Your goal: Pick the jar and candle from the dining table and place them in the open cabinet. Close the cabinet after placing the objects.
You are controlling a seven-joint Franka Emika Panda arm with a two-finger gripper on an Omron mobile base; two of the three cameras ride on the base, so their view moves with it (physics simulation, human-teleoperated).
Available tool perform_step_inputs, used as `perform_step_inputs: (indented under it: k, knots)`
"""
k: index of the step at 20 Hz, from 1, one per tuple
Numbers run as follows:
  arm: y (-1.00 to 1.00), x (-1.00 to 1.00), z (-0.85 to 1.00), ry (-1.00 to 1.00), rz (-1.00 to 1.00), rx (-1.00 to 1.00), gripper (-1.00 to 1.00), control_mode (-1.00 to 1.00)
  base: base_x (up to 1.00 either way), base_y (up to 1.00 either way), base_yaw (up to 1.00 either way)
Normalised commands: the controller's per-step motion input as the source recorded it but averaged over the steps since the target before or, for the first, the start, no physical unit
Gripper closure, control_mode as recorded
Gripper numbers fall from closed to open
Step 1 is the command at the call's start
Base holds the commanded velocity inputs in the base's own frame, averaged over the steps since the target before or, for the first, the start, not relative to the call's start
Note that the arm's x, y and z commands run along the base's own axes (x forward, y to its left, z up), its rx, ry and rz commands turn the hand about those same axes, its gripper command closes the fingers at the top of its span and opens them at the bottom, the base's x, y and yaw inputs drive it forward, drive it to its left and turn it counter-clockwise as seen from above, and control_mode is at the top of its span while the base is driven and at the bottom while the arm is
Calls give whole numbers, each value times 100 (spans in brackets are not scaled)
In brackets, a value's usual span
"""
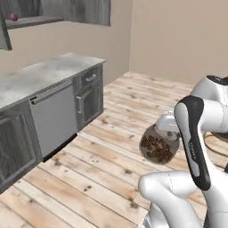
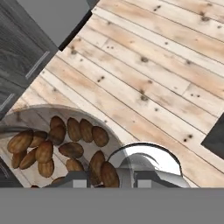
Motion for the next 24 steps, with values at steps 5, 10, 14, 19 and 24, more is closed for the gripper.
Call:
perform_step_inputs:
  k: [5,10,14,19,24]
  knots:
    - [0,0,0,0,0,0,100,100,51,76,76]
    - [0,0,0,0,0,0,100,100,100,38,60]
    - [0,0,0,0,0,0,100,100,100,-9,53]
    - [0,0,0,0,0,0,100,100,100,-97,34]
    - [0,0,0,0,0,0,100,100,57,-100,15]
